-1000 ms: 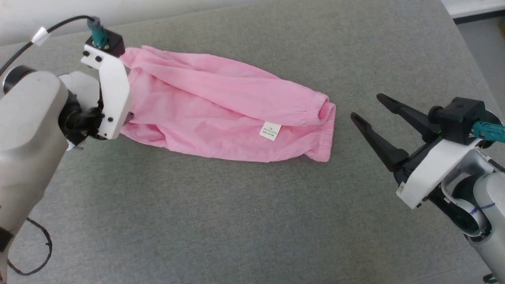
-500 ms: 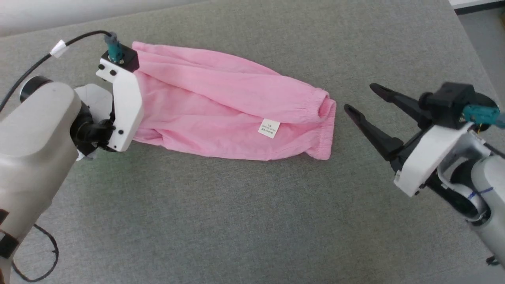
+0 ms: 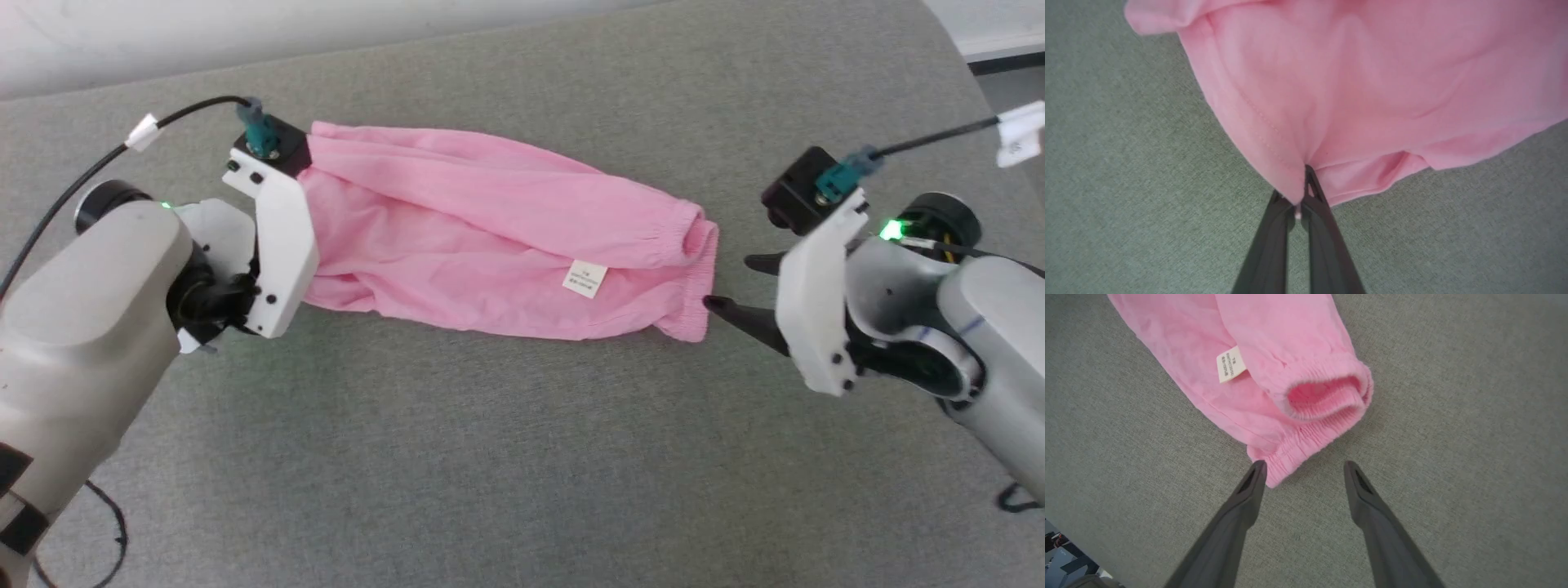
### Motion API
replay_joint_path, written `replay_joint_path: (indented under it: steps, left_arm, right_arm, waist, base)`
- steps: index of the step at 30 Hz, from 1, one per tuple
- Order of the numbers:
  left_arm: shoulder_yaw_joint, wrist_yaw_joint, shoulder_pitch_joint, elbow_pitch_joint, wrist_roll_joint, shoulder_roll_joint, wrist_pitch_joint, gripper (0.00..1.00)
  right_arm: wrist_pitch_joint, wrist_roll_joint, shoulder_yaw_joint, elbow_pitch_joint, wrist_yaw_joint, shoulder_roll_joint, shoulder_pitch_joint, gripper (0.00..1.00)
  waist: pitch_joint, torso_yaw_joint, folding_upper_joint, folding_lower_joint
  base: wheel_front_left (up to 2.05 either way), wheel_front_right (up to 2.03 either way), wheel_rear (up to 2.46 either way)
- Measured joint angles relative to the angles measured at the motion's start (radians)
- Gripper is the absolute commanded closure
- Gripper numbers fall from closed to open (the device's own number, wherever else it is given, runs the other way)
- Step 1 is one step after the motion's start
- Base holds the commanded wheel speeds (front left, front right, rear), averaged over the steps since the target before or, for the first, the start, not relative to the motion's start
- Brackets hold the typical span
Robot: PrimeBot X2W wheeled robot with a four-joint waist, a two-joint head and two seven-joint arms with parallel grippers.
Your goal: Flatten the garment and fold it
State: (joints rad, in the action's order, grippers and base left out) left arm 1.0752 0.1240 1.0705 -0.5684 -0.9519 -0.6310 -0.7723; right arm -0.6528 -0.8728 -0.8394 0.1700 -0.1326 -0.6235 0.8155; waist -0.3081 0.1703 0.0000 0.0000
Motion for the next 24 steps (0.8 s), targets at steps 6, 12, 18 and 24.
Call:
replay_joint_path:
  steps: [6, 12, 18, 24]
  left_arm:
    - [0.019, 0.0, 0.01, 0.006, -0.003, 0.013, 0.02, 1.0]
    - [0.032, 0.0, 0.042, 0.009, -0.003, 0.019, 0.041, 1.0]
    - [0.034, 0.0, 0.048, 0.008, -0.009, 0.021, 0.065, 1.0]
    - [0.034, 0.0, 0.034, -0.009, -0.04, 0.018, 0.112, 1.0]
  right_arm:
    - [0.022, -0.041, -0.007, 0.174, 0.0, 0.131, 0.026, 0.0]
    - [0.088, -0.052, -0.009, 0.349, 0.0, 0.22, 0.028, 0.0]
    - [0.13, -0.063, -0.073, 0.365, -0.001, 0.208, 0.06, 1.0]
    - [0.231, -0.07, -0.141, 0.334, 0.0, 0.159, 0.065, 1.0]
  waist:
    - [-0.022, -0.022, 0.0, 0.0001]
    - [-0.052, -0.039, 0.0, -0.0001]
    - [-0.072, -0.048, 0.0001, -0.0002]
    - [-0.049, -0.042, 0.0, 0.0001]
  base:
    - [0.0, 0.0, 0.0]
    - [0.0, 0.0, 0.0]
    - [0.0, 0.0, 0.0]
    - [0.0, 0.0, 0.0]
